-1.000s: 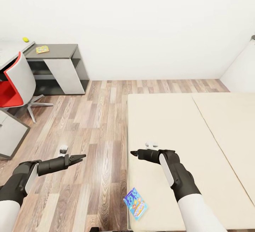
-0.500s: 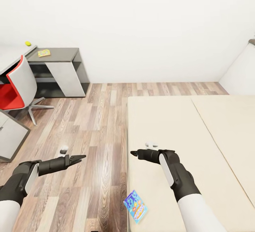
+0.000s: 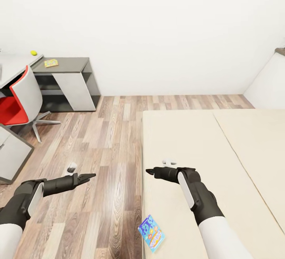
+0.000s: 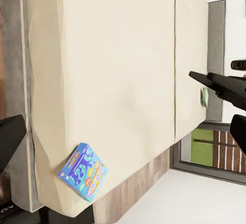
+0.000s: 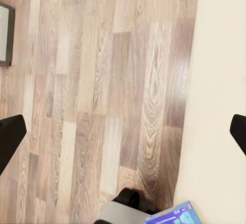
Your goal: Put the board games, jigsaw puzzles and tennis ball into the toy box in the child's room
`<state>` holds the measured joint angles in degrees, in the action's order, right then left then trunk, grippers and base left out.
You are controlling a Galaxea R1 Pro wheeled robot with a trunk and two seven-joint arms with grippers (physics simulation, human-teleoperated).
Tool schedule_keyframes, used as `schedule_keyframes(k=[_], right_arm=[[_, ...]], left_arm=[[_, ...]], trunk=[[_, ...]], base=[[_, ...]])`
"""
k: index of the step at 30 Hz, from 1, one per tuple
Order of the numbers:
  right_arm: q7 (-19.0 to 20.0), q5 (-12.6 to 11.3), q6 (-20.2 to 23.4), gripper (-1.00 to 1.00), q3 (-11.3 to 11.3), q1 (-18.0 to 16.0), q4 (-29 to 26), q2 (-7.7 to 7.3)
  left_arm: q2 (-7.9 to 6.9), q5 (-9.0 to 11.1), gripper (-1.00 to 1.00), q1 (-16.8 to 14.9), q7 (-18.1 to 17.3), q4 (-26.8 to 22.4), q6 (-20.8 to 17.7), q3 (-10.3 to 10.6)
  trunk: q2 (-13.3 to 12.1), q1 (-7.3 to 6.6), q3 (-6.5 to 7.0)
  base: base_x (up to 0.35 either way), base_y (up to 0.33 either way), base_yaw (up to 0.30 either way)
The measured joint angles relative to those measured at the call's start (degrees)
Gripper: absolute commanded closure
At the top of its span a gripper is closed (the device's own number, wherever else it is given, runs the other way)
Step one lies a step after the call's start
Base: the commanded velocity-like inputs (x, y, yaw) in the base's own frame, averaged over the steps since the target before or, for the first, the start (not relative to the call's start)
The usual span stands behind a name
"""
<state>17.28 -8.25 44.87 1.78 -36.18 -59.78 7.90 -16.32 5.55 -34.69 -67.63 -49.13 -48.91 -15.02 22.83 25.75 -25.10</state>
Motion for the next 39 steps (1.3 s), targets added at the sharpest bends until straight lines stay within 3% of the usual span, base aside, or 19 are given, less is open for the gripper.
schedule_keyframes(k=[26, 39], right_arm=[[0.02, 0.22, -2.45, -1.00, -0.09, 0.00, 2.53, -0.02], [-0.04, 0.42, -2.57, -1.00, 0.17, 0.00, 5.46, 0.30]], left_arm=[[0.38, -0.03, -1.00, 0.00, 6.43, 0.00, 0.76, -0.06], [0.33, -0.03, -1.00, 0.00, 6.86, 0.00, 0.77, -0.14]], trunk=[[0.00, 0.00, 2.46], [0.00, 0.00, 3.69]], base=[[0.000, 0.000, 0.000], [0.000, 0.000, 0.000]])
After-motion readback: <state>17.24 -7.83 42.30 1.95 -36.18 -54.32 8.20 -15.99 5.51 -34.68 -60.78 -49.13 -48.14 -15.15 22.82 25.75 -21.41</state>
